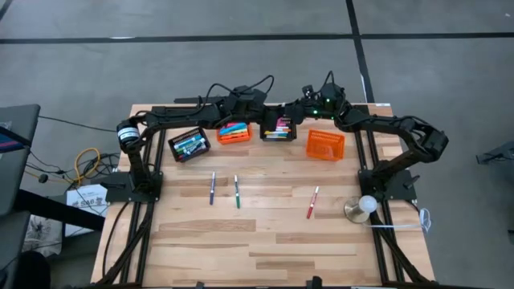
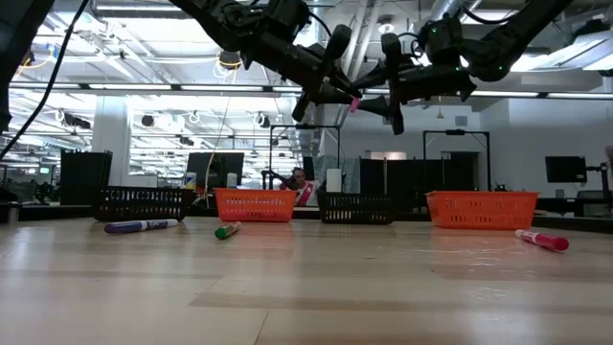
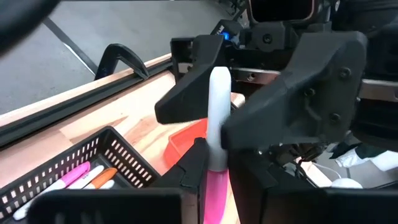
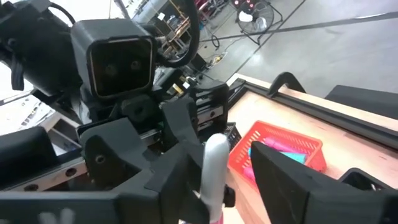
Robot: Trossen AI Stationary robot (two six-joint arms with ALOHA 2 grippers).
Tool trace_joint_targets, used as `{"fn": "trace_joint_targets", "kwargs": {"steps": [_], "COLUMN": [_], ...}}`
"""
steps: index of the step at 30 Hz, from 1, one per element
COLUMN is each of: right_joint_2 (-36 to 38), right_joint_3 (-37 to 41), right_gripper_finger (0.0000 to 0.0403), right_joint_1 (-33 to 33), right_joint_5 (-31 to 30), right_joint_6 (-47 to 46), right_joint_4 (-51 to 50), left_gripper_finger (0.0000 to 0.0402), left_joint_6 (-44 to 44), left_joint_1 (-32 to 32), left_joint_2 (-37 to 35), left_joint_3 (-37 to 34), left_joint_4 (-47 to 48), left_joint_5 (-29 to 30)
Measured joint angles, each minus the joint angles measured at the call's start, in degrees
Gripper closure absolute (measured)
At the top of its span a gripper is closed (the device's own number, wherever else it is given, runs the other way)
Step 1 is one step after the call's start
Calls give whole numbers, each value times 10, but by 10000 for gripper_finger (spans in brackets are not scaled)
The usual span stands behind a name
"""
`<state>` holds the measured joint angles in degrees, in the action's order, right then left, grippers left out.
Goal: Pick & Place Markers
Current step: Put the small pink highlighter pen into the right black bin
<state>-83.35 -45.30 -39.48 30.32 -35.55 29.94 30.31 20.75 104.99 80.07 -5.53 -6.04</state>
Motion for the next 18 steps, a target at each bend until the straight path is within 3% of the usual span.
{"fn": "trace_joint_targets", "kwargs": {"steps": [15, 18], "right_joint_2": [0, 1], "right_joint_3": [0, 0], "right_gripper_finger": [373, 378], "right_joint_1": [0, 0], "right_joint_5": [0, 0], "right_joint_6": [2, 13], "right_joint_4": [2, 2], "left_gripper_finger": [349, 349], "left_joint_6": [2, 2], "left_joint_1": [0, 0], "left_joint_2": [0, 0], "left_joint_3": [0, 0], "left_joint_4": [2, 3], "left_joint_5": [1, 0]}}
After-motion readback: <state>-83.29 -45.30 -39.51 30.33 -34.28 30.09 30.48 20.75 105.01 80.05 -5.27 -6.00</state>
